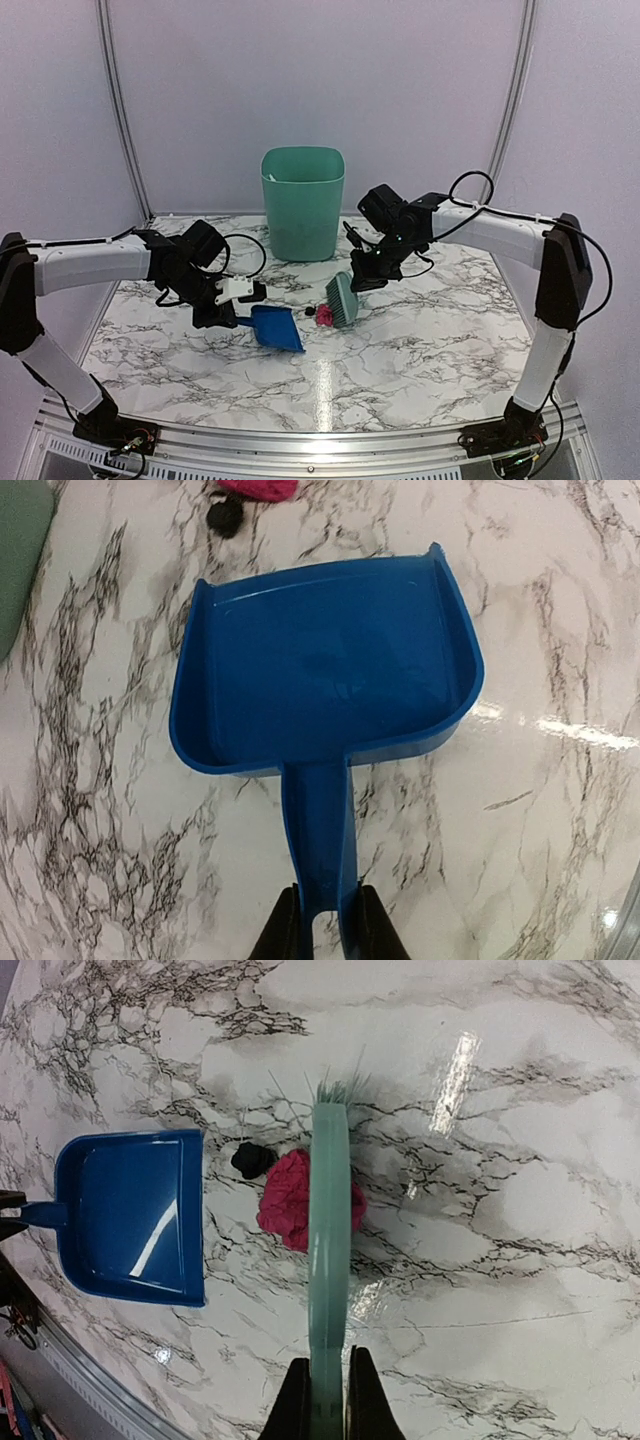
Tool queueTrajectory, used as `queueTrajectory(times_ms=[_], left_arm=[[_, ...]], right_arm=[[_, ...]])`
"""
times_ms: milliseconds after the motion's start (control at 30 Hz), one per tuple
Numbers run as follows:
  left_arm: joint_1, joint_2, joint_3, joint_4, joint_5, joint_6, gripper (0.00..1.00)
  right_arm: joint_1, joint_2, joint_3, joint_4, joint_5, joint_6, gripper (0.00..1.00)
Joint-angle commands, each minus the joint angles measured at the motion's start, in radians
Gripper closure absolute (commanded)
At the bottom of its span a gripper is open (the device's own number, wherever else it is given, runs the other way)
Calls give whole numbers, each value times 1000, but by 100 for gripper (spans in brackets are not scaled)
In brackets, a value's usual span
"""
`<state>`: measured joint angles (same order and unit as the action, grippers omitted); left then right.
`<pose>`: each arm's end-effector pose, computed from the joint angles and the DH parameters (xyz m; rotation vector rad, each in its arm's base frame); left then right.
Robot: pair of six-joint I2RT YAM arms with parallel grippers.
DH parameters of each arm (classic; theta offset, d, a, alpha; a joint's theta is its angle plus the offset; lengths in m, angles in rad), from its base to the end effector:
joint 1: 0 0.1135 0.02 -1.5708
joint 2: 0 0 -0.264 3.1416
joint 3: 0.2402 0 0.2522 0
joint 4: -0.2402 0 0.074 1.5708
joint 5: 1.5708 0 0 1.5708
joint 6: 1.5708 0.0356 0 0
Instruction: Sweep away the paper scraps from the table
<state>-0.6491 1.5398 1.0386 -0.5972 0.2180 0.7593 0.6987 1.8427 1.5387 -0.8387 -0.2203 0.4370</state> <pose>0.2383 -0.1905 0.2154 1.7673 1.9727 -0.2542 0.2919 0.2554 0.2528 -0.4379 2.8046 0.5964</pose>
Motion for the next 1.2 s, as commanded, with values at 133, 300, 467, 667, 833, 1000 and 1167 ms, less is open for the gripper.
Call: queueTrajectory(times_ms=[133,300,467,667,833,1000,1167], left_arm=[[51,88,72,-62,-25,2,100],[45,170,150,-64,-9,32,100],[45,223,190,-69,-3,38,100],[42,225,172,-68,29,42,100],[42,210,153,-47,55,16,100],[42,182,117,21,75,-49,100],[41,162,86,25,58,-75,100]], right_arm=[[10,54,89,-16,-8,-25,100],[12,94,130,-41,-42,-57,100],[22,131,184,-55,-73,-89,100],[32,169,243,-54,-99,-129,100],[36,202,311,-84,-119,-164,100],[41,205,320,-91,-136,-188,100],[46,167,350,-122,-107,-200,100]])
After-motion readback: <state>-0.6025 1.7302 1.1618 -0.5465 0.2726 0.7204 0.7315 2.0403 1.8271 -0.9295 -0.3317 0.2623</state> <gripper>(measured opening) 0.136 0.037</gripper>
